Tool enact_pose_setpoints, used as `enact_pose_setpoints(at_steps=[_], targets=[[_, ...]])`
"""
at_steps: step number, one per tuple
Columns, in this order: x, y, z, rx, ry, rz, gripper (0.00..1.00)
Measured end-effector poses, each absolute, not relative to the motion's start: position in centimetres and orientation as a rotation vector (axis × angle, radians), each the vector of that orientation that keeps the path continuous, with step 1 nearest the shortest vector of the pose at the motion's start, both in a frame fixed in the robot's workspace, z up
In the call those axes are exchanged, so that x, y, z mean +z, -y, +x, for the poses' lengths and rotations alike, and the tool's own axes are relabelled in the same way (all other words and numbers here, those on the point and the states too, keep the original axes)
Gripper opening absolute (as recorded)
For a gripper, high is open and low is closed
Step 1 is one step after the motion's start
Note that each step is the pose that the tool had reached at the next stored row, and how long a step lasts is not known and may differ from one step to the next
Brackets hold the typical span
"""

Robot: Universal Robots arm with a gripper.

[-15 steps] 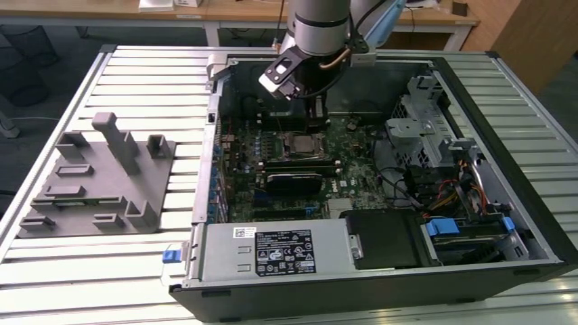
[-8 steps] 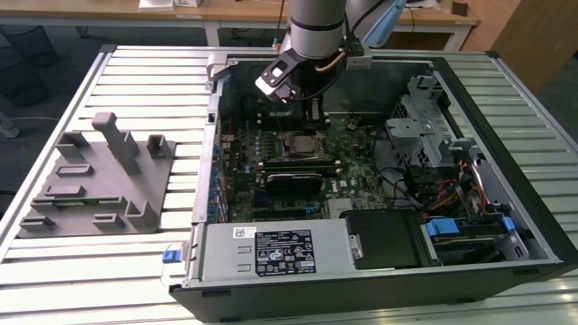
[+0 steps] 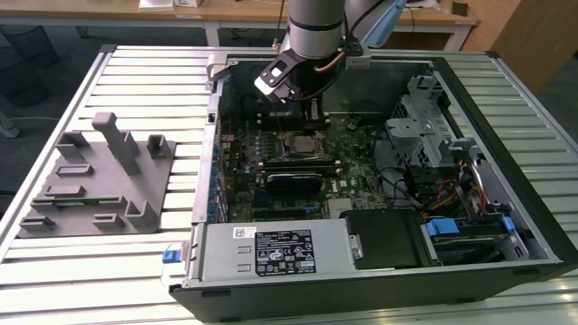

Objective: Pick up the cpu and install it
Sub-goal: 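Close the cpu cover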

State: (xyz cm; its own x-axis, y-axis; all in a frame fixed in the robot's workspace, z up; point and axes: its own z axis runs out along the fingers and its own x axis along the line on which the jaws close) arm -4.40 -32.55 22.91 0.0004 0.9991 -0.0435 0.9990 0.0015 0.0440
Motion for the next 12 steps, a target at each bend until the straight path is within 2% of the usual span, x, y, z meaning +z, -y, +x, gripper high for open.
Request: enact_pose_setpoints(at_steps=[12], targets=[[22.91, 32.55, -4.4, 0.009, -2.373, 1.963, 0.11]])
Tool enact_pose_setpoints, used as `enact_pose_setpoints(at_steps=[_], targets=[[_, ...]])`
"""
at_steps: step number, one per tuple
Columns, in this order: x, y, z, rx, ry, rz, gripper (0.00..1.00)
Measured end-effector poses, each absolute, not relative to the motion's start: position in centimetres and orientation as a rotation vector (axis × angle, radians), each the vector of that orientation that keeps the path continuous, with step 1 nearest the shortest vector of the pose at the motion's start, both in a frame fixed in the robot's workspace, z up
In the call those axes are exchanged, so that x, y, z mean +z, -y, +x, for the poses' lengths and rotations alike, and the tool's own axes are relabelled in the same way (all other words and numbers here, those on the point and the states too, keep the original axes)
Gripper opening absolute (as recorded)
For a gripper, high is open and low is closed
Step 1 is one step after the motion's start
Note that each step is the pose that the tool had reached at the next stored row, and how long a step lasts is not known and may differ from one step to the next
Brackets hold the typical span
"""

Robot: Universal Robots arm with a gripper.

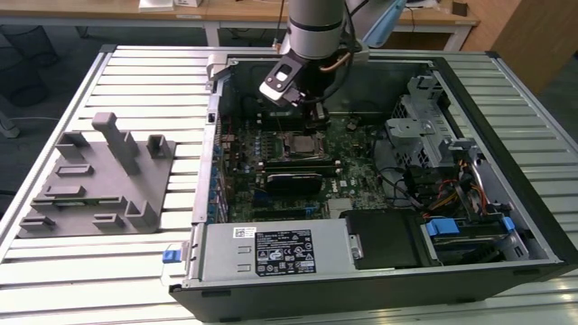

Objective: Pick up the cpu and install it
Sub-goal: 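Close the cpu cover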

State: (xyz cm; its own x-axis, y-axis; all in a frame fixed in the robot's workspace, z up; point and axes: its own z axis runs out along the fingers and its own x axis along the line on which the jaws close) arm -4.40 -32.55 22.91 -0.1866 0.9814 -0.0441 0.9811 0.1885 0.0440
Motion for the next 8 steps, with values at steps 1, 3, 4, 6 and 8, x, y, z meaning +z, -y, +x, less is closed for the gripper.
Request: enact_pose_setpoints(at_steps=[1, 3, 4, 6, 8], targets=[[22.91, 32.55, -4.4, 0.01, -2.392, 1.94, 0.11], [22.91, 32.55, -4.4, 0.012, -2.427, 1.896, 0.11], [22.9, 32.55, -4.4, 0.013, -2.443, 1.875, 0.11], [22.9, 32.55, -4.41, 0.014, -2.477, 1.83, 0.11], [22.9, 32.55, -4.41, 0.016, -2.51, 1.785, 0.11]])
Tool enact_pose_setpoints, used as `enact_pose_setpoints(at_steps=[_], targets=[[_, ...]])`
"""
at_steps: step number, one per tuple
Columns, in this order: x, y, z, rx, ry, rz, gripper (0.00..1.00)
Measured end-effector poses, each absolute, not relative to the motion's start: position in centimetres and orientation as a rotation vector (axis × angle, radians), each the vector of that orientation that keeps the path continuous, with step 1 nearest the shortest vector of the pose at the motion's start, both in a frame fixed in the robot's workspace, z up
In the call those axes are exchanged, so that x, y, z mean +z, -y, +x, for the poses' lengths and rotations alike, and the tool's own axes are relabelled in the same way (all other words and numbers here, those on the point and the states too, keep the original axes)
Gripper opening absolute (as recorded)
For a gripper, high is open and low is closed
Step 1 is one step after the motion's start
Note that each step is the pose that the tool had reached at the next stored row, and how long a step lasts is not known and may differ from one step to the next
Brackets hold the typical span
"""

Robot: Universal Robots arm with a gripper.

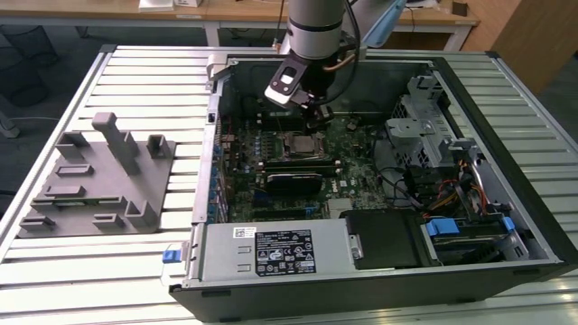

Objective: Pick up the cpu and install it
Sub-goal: 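Close the cpu cover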

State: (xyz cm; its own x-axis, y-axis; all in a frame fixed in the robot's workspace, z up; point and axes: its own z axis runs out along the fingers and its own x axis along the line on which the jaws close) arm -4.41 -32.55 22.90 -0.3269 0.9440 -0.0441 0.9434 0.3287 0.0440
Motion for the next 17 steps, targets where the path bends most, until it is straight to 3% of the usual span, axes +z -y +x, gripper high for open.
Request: enact_pose_setpoints(at_steps=[17], targets=[[22.86, 32.55, -4.4, 0.028, -2.756, 1.379, 0.11]])
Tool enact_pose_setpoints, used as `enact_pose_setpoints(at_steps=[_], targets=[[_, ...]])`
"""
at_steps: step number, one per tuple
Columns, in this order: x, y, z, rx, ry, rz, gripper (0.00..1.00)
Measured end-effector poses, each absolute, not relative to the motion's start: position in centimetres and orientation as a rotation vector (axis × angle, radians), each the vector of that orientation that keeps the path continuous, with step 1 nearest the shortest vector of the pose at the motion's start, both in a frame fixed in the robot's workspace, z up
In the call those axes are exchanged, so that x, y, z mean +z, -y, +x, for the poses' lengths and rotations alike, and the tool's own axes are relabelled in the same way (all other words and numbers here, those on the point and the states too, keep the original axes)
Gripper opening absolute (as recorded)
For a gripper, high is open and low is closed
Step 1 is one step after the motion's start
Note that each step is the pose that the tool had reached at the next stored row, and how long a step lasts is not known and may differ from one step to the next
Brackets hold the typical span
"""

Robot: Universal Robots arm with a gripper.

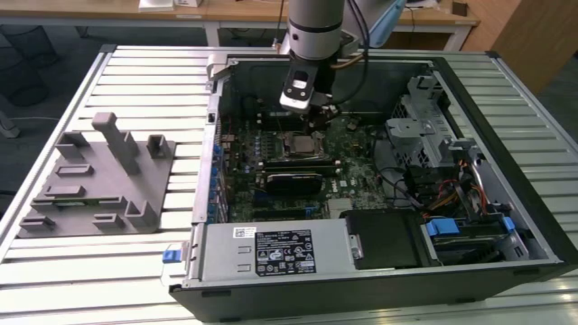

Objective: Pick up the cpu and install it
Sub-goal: 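Close the cpu cover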

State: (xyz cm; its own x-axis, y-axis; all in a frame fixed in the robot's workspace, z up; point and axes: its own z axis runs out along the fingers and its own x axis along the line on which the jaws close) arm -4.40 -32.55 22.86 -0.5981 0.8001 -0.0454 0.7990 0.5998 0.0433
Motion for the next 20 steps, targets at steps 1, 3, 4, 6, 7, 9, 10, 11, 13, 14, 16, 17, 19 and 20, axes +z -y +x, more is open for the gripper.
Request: enact_pose_setpoints(at_steps=[1, 3, 4, 6, 7, 9, 10, 11, 13, 14, 16, 17, 19, 20], targets=[[22.86, 32.55, -4.41, 0.029, -2.768, 1.354, 0.11], [22.85, 32.55, -4.4, 0.031, -2.792, 1.304, 0.11], [22.85, 32.55, -4.4, 0.031, -2.804, 1.28, 0.11], [22.85, 32.55, -4.41, 0.033, -2.828, 1.227, 0.11], [22.85, 32.55, -4.4, 0.034, -2.838, 1.203, 0.11], [22.84, 32.55, -4.41, 0.035, -2.859, 1.153, 0.11], [22.84, 32.55, -4.41, 0.036, -2.87, 1.127, 0.11], [22.84, 32.55, -4.41, 0.037, -2.88, 1.101, 0.11], [22.84, 32.55, -4.4, 0.039, -2.9, 1.05, 0.11], [22.84, 32.55, -4.4, 0.04, -2.91, 1.022, 0.11], [22.83, 32.55, -4.41, 0.041, -2.928, 0.97, 0.11], [22.83, 32.55, -4.4, 0.042, -2.937, 0.944, 0.11], [22.83, 32.55, -4.4, 0.043, -2.953, 0.892, 0.11], [22.83, 32.55, -4.41, 0.044, -2.961, 0.868, 0.11]])
